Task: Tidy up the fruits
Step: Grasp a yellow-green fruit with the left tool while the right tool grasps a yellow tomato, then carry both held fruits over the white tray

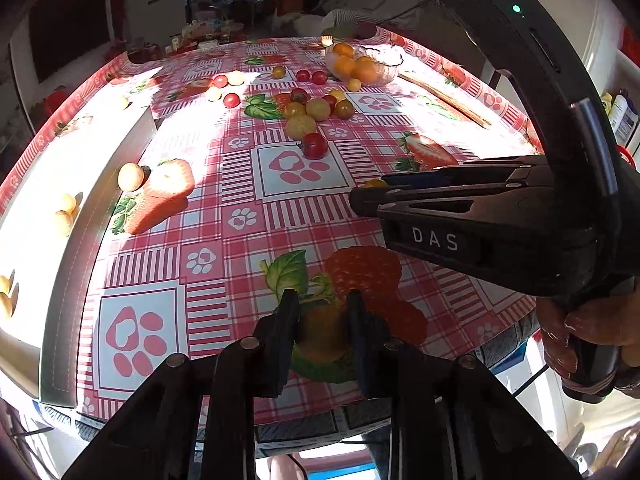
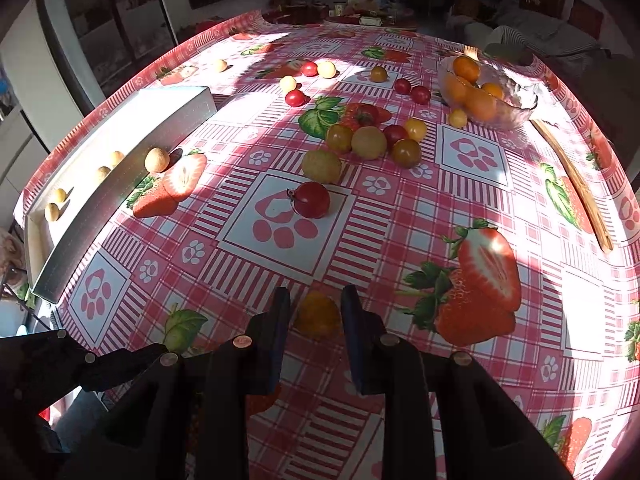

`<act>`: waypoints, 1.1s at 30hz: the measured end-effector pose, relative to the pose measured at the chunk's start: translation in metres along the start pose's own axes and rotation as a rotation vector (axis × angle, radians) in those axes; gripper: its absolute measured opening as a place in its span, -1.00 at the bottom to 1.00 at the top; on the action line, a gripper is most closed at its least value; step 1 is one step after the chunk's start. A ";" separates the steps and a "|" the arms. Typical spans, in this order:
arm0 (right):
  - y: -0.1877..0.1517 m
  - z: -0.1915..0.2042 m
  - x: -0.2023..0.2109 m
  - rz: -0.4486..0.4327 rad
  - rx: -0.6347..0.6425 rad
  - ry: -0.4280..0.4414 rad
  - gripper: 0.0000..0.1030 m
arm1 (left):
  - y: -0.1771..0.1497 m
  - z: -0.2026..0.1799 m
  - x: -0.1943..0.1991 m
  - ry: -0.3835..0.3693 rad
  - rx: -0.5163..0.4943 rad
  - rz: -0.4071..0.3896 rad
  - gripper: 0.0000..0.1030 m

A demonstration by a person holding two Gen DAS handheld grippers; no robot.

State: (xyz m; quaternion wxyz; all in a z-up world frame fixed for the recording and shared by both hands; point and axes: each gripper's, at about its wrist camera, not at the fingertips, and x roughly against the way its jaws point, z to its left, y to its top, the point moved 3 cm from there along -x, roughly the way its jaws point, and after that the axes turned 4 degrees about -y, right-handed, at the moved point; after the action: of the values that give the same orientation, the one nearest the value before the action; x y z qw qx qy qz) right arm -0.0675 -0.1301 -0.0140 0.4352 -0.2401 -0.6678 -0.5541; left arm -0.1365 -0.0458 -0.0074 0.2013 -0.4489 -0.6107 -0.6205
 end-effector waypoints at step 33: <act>0.004 -0.005 0.020 0.010 -0.153 0.133 -0.55 | 0.014 0.051 0.039 -0.004 0.171 -0.087 -0.49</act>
State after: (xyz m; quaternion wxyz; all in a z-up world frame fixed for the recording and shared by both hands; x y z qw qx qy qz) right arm -0.0729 -0.1367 0.0056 0.4616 -0.2386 -0.5918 -0.6162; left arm -0.1291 0.0110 0.0243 0.2106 -0.4042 -0.6808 -0.5734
